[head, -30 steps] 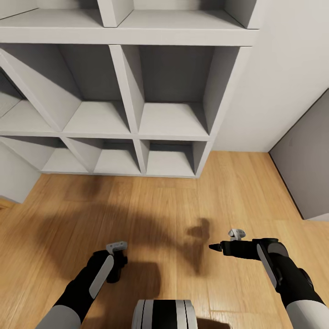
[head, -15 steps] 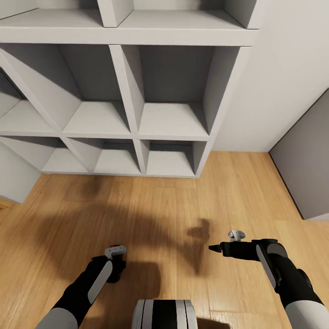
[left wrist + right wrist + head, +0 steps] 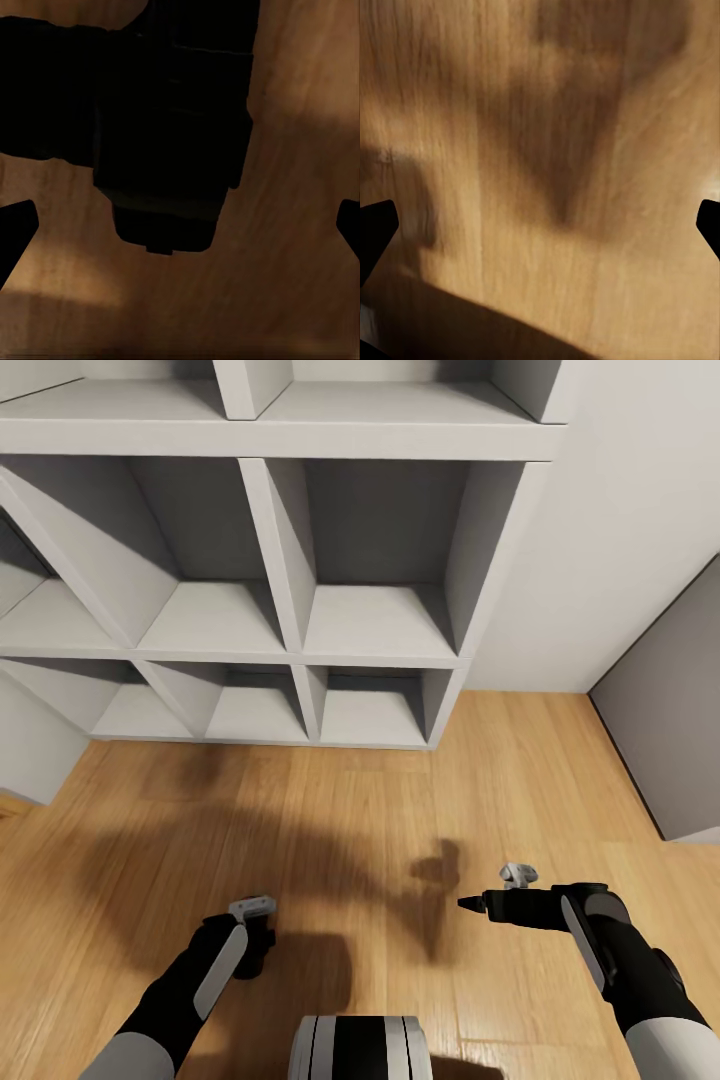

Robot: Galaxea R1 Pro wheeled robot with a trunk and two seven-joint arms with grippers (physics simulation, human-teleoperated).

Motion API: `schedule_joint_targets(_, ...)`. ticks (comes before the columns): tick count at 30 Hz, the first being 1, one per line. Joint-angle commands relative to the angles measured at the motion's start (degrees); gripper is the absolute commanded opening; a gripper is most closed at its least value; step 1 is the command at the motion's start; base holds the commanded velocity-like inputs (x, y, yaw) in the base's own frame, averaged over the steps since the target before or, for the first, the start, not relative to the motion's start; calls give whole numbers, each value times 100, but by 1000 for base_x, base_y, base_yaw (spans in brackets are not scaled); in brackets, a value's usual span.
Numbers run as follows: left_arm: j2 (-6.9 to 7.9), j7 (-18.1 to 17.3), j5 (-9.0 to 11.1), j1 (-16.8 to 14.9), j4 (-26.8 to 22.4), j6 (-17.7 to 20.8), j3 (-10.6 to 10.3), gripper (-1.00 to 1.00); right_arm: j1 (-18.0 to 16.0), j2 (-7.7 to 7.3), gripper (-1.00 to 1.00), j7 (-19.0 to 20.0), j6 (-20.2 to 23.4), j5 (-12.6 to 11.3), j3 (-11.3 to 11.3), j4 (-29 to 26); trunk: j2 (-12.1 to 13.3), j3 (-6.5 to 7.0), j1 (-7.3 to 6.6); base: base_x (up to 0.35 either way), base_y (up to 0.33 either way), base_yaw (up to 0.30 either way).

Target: Attach the digital camera to the camera tripod in the bedroom.

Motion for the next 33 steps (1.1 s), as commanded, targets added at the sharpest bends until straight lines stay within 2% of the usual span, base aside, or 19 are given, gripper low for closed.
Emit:
schedule_joint_targets(1,2,53,56,-2,27,6,-12,100,-2,1,100,27,32,10,-8,-4,-2,-4,-1,0,0,0)
schedule_joint_targets(15,18,-27,-15,-2,477,-299,-25,100,-2,13,100,27,13,10,1,-4,-2,-4,-1,0,0,0)
schedule_joint_targets(24,12,-284,-260,-2,766,-589,-285,100,-2,13,100,27,4,10,2,-4,-2,-4,-1,0,0,0)
schedule_joint_targets(25,11,-472,-309,-2,1872,-1684,-423,100,-2,14,100,27,3,10,2,-4,-2,-4,-1,0,0,0)
schedule_joint_targets(29,11,-701,-400,-2,2024,-1876,-573,100,-2,17,100,22,2,3,11,-4,-2,-4,-1,0,0,0)
schedule_joint_targets(33,11,-753,-420,-2,2110,-1958,-610,100,-2,18,100,20,-1,2,16,-4,-2,-4,-1,0,0,0)
